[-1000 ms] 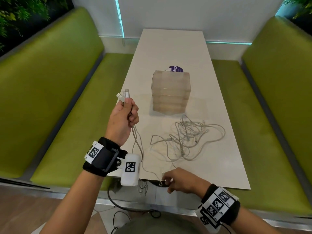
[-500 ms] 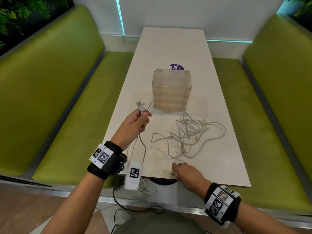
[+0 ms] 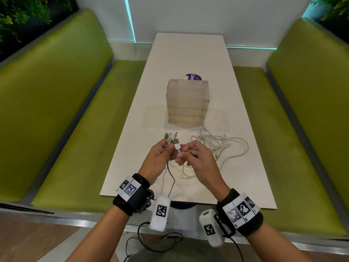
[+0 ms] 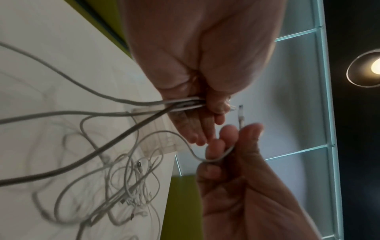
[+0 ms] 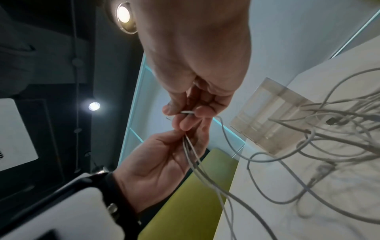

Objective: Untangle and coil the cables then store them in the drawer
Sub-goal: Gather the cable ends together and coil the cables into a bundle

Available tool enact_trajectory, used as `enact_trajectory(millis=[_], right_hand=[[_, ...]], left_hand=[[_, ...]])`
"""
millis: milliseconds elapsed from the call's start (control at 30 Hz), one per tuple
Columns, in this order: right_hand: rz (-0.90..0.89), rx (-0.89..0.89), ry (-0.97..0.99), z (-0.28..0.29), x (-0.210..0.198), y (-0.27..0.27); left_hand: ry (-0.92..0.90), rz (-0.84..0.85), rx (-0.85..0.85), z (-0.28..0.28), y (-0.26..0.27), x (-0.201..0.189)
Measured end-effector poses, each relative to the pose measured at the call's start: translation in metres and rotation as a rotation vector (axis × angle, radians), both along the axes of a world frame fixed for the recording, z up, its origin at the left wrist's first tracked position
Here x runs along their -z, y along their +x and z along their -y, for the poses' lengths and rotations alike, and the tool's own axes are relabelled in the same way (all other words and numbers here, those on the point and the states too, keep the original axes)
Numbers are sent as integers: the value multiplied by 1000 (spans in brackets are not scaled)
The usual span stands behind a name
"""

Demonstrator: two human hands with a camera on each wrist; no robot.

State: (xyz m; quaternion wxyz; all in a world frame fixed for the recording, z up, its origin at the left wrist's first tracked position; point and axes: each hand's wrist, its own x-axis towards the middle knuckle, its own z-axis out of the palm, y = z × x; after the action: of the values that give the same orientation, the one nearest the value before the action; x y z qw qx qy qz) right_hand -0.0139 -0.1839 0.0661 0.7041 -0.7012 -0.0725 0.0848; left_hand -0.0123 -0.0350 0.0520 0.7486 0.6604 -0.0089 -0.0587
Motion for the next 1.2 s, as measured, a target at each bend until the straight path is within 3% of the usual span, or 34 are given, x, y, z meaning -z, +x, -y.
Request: enact_trajectory(millis=[200, 367, 533, 700, 767, 967, 1067, 1200], right_hand=[[-52, 89, 112, -4, 0, 9], [-155, 24, 17, -2, 1, 20], [-173, -148, -233, 3, 5, 32], [55, -322, -825, 15, 19, 53], [98, -310, -908, 21, 32, 64], [252, -190, -880, 32, 53, 93], [243, -148, -904, 39, 53, 103], [146, -90, -612, 28, 36, 103]], left_hand=[[-126, -34, 46, 10, -2, -2], [-162, -86, 87, 8, -1, 0], [-169, -134, 26, 6, 1, 0], [-313, -108, -164, -1, 4, -1], [-415, -81, -243, -11, 9, -9], [-520, -7, -374, -39, 16, -38], [-510, 29, -389, -58, 22, -39], [-336, -72, -356, -58, 26, -16]])
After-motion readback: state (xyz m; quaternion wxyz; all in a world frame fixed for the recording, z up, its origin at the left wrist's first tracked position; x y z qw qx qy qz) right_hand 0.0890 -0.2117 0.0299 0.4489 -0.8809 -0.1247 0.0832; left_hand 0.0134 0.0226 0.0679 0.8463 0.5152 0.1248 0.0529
